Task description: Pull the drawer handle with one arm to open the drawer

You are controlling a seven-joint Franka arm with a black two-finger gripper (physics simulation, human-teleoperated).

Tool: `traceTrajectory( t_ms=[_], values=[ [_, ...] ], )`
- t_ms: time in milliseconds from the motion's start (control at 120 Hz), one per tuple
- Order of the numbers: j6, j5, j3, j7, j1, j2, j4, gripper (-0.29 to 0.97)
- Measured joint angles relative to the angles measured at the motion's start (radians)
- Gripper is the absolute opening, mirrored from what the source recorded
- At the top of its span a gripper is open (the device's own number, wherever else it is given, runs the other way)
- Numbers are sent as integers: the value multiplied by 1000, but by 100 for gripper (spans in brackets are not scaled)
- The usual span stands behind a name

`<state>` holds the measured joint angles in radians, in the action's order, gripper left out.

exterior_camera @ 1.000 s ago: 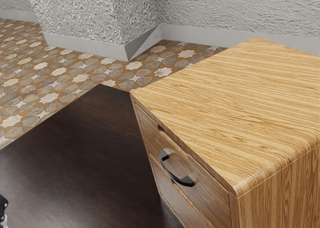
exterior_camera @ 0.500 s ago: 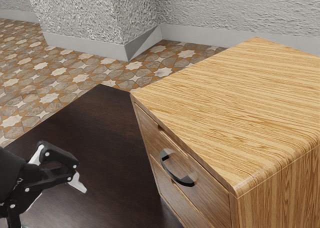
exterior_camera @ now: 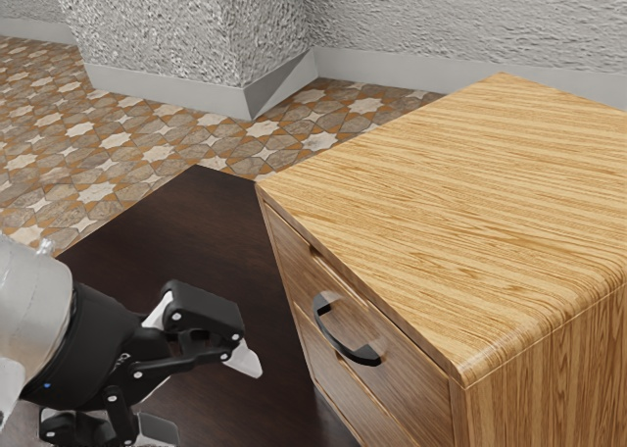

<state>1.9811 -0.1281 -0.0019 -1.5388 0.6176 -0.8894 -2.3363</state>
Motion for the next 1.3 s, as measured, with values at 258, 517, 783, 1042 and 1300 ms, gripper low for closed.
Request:
traceTrajectory(
  t_ms=[258, 517, 783, 1042, 1300],
  values=[
    [61, 8, 0, -104, -51, 66, -2, 68],
    [106, 6, 2, -170, -113, 112, -2, 68],
    [134, 8, 1, -195, -136, 127, 1, 68],
    [141, 36, -2, -153, -136, 128, 1, 68],
    [157, 84, -14, -105, -165, 163, -1, 68]
  ],
)
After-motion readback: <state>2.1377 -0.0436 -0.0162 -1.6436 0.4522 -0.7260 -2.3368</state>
